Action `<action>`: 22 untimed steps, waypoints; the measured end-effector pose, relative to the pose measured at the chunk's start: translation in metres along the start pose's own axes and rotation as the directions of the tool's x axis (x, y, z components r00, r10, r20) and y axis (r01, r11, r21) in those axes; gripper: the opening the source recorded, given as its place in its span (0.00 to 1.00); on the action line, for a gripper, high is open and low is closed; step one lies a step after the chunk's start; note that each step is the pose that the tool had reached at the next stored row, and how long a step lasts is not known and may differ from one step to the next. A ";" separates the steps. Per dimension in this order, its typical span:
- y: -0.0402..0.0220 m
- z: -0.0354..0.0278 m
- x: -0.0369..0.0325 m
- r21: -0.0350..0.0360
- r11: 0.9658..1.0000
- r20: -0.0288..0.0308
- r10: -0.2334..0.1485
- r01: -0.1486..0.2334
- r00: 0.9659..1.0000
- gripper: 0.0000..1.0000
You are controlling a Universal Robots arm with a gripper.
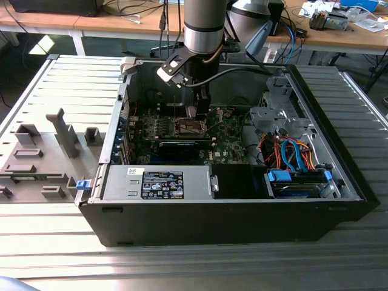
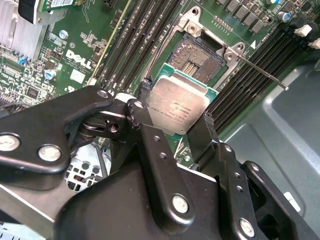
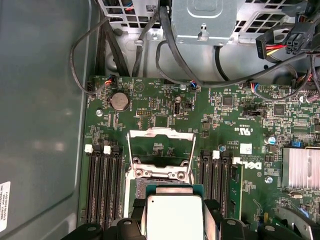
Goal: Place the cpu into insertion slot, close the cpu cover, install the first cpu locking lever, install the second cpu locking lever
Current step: 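Place the cpu into insertion slot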
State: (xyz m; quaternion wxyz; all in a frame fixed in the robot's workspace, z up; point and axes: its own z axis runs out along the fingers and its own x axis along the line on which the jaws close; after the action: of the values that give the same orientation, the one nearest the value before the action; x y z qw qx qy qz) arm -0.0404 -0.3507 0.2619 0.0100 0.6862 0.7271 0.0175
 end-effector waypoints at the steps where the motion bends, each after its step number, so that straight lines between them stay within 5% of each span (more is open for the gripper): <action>1: -0.0009 0.0003 0.0001 0.000 1.000 0.000 0.000 0.000 1.000 0.54; 22: -0.0047 0.0011 0.0003 0.000 1.000 0.000 0.000 0.000 1.000 0.54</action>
State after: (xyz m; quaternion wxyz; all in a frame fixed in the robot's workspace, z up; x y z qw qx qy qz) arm -0.0450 -0.3507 0.2606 0.0100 0.6862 0.7271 0.0175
